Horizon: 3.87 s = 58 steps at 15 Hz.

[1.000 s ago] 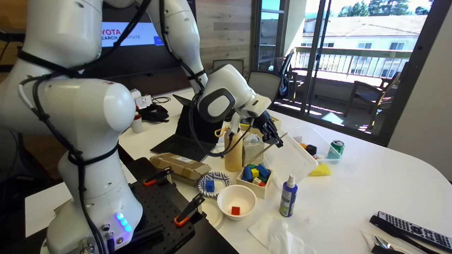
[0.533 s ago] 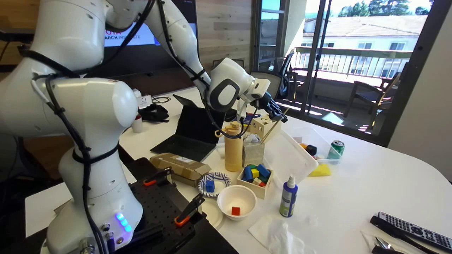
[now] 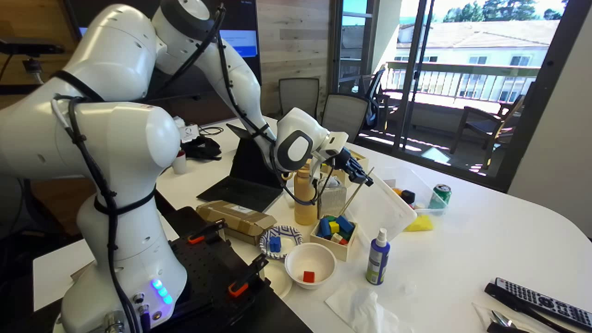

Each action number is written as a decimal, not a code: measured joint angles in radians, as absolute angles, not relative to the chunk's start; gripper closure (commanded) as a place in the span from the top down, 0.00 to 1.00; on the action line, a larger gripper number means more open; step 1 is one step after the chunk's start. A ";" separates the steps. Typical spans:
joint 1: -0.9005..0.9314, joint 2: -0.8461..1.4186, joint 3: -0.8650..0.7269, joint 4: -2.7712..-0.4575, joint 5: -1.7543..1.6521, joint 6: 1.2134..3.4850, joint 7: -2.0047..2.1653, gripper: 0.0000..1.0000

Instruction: Use the chopsticks to stir the blocks in the wooden box.

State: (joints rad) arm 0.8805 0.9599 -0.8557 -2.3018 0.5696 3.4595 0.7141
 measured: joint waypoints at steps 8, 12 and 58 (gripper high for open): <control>0.836 1.116 -0.815 -2.271 0.569 3.459 0.798 0.03; 0.810 1.141 -0.785 -2.271 0.562 3.459 0.798 0.03; 0.877 1.156 -0.809 -2.259 0.469 3.459 0.814 0.03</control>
State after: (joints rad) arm 0.8768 1.1562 -0.8088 -2.2586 0.4687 3.4592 0.8136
